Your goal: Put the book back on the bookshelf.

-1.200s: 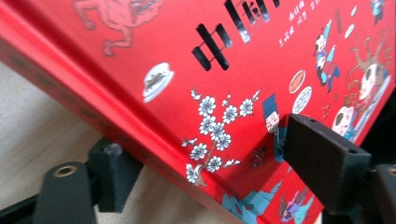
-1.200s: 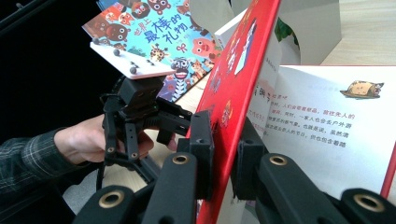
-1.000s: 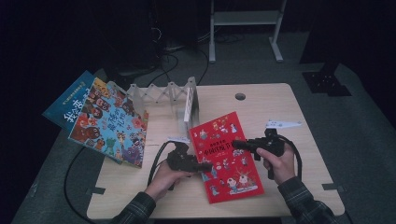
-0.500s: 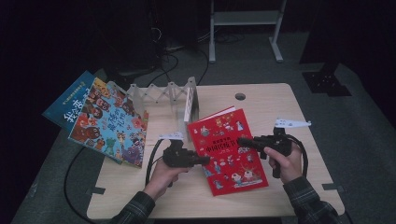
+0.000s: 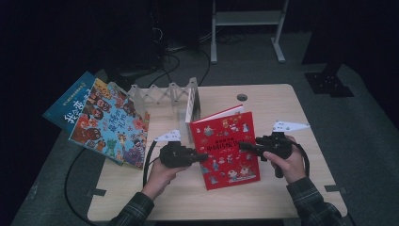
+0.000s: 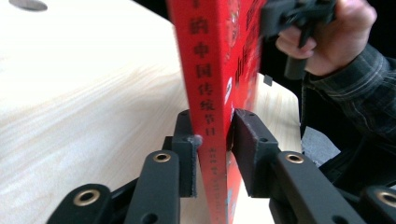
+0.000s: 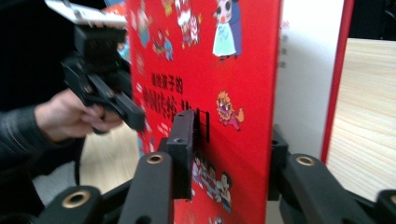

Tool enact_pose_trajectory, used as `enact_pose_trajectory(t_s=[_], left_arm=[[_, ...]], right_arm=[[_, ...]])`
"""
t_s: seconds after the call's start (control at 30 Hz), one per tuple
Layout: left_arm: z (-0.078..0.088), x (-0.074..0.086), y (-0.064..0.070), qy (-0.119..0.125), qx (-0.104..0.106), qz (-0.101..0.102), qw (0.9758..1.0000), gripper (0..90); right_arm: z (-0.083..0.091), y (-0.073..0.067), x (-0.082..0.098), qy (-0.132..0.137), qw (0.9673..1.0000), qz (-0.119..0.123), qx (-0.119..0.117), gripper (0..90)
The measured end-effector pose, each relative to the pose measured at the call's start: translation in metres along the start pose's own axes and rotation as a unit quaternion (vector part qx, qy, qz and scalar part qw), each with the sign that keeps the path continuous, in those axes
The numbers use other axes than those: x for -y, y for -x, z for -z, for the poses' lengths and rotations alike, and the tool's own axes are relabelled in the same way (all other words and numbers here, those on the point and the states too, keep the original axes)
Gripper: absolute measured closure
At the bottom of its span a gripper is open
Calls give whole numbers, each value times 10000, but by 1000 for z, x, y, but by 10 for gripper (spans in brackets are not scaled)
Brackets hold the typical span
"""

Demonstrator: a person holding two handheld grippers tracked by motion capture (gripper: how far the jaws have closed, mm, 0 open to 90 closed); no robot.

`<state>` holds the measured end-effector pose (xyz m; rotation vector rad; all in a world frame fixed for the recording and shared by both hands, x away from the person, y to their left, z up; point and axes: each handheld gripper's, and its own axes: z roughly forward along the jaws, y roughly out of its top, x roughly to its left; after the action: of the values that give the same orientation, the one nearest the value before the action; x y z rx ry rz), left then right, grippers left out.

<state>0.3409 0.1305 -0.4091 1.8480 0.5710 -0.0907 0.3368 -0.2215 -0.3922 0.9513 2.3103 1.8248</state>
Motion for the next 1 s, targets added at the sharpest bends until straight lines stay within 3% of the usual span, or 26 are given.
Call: enact_pose_trajectory(t_s=[0.1, 0.3, 0.67, 0.73, 1.0], left_arm=[[0, -1, 3, 39, 4, -136, 9999, 723], [-2, 0, 6, 118, -27, -263, 9996, 718], [-10, -1, 8, 217, 0, -283, 9994, 642], [-11, -2, 10, 186, -120, -306, 9993, 656], [-10, -4, 9, 164, 112, -205, 9996, 741]], right_arm=[[1, -1, 2, -122, 9995, 281, 97, 610], [3, -4, 4, -178, 9985, 493, 165, 601], [3, -4, 4, -161, 9982, 536, 209, 599], [3, -5, 4, -162, 9982, 544, 199, 598], [2, -3, 4, -209, 9979, 563, 229, 558]])
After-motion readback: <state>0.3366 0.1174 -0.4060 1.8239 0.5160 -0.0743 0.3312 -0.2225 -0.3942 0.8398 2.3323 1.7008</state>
